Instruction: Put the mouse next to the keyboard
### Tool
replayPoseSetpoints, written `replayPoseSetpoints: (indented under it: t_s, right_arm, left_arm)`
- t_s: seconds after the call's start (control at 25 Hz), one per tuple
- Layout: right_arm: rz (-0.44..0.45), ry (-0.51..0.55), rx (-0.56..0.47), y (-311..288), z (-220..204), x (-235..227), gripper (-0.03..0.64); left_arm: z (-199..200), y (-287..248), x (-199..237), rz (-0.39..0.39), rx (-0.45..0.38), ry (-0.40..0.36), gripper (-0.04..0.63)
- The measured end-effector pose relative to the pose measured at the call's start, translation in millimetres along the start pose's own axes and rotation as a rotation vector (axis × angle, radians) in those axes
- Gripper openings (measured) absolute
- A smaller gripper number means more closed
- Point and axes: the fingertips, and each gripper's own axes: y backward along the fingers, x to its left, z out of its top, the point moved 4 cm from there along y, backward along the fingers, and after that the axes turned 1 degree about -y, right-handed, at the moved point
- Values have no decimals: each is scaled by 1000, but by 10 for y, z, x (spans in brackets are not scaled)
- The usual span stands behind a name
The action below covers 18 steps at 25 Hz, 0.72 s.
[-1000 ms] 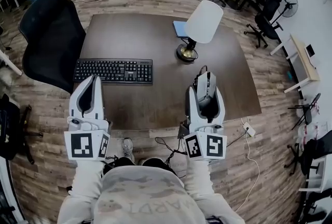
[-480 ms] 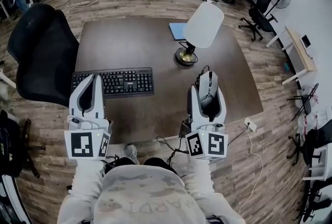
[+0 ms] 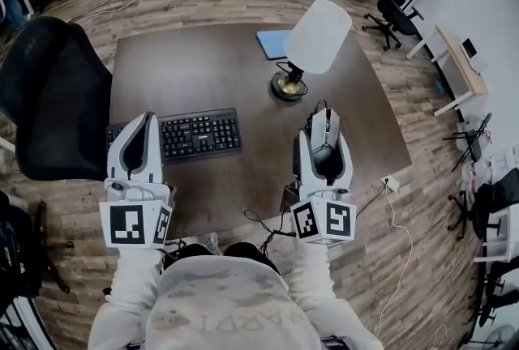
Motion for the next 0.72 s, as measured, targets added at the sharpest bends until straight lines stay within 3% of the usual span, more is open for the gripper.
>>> replayPoseSetpoints:
  t_s: [0.72]
  right_arm:
    - [-32,-52,239,-596,-1006,-237,308]
  left_arm:
    - [-498,-455,220,12,96,30,8]
